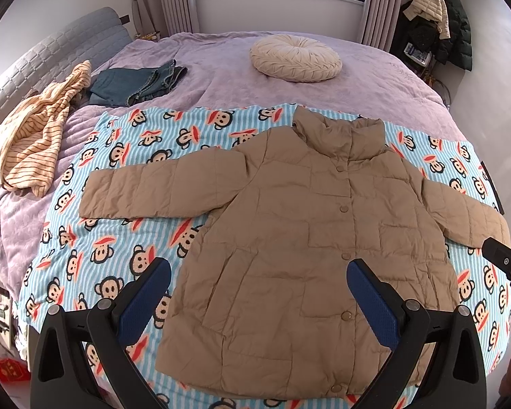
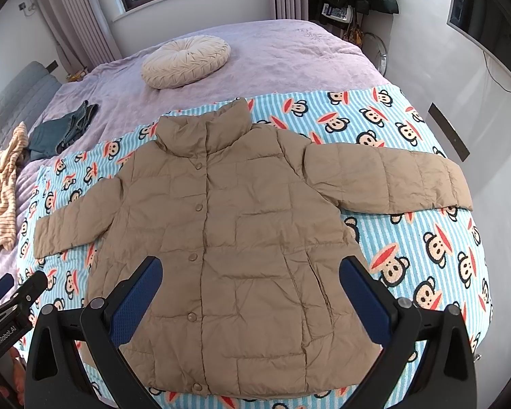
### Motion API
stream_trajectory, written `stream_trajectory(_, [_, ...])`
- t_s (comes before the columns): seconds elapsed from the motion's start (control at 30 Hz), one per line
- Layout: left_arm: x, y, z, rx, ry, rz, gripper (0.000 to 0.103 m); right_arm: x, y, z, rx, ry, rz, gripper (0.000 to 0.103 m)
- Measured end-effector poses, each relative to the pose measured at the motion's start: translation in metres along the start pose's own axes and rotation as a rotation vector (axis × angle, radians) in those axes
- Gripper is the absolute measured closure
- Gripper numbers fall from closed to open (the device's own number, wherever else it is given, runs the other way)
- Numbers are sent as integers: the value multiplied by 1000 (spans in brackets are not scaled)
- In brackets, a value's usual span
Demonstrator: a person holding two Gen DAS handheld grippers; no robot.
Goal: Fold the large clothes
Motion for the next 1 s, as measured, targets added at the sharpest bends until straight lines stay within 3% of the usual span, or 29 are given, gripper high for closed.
stream_trajectory(1.0, [-1, 0, 0, -2, -2, 0, 0, -2, 0, -2, -11, 1, 1, 0])
Point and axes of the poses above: each gripper's, at about its wrist camera, not at the fingertips, and z roughly against the way its jaws point, x to its right, y to its top, the point moved 3 cm from there along -z, roughly the way its jaws point, and after that the axes turned 5 degrees about -x, right-handed, at the moved point
